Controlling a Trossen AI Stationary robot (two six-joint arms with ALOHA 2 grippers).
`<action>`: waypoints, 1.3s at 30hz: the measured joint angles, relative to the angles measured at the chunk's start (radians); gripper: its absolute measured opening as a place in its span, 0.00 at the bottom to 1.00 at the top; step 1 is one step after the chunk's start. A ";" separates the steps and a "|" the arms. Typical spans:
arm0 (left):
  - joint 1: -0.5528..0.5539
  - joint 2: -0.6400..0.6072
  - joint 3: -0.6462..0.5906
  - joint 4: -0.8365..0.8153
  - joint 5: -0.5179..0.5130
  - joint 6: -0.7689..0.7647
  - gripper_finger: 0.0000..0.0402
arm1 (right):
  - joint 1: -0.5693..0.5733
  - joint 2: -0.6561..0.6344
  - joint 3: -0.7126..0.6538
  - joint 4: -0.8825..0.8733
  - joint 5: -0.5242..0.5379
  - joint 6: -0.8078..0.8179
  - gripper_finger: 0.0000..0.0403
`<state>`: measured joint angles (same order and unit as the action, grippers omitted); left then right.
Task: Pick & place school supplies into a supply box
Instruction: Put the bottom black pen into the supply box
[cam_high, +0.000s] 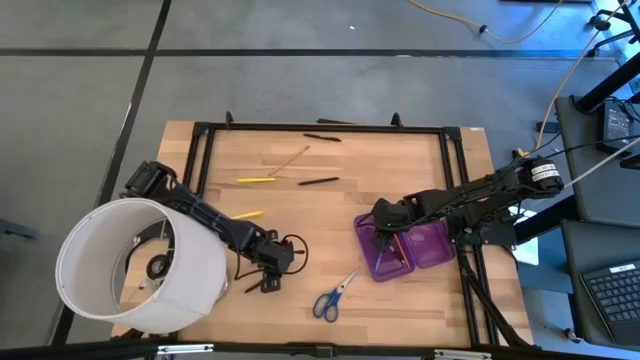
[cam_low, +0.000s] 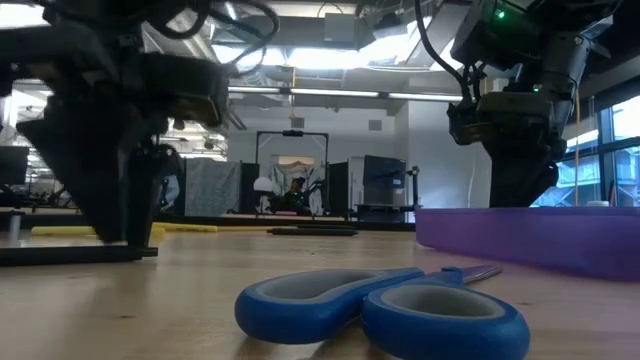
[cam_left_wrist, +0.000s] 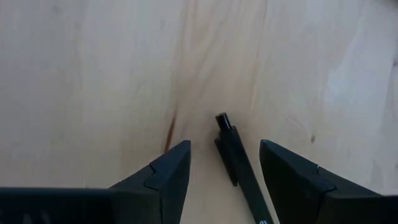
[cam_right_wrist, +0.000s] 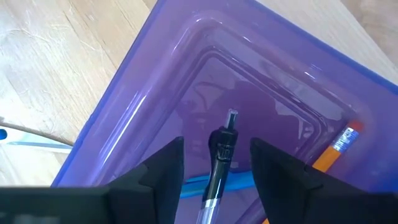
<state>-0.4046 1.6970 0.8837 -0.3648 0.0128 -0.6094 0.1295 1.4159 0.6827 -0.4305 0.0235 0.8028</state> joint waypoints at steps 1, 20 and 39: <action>0.000 0.009 0.001 0.004 0.007 -0.003 0.46 | 0.000 0.000 0.000 0.000 0.000 0.000 0.45; -0.001 0.049 0.004 -0.044 -0.079 0.081 0.15 | 0.000 0.000 0.000 0.006 0.000 -0.002 0.45; 0.028 0.043 0.048 0.027 -0.107 0.156 0.06 | 0.007 -0.163 -0.001 0.104 0.036 -0.145 0.45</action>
<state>-0.3764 1.7401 0.9320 -0.3379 -0.0945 -0.4529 0.1367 1.2524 0.6819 -0.3264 0.0597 0.6582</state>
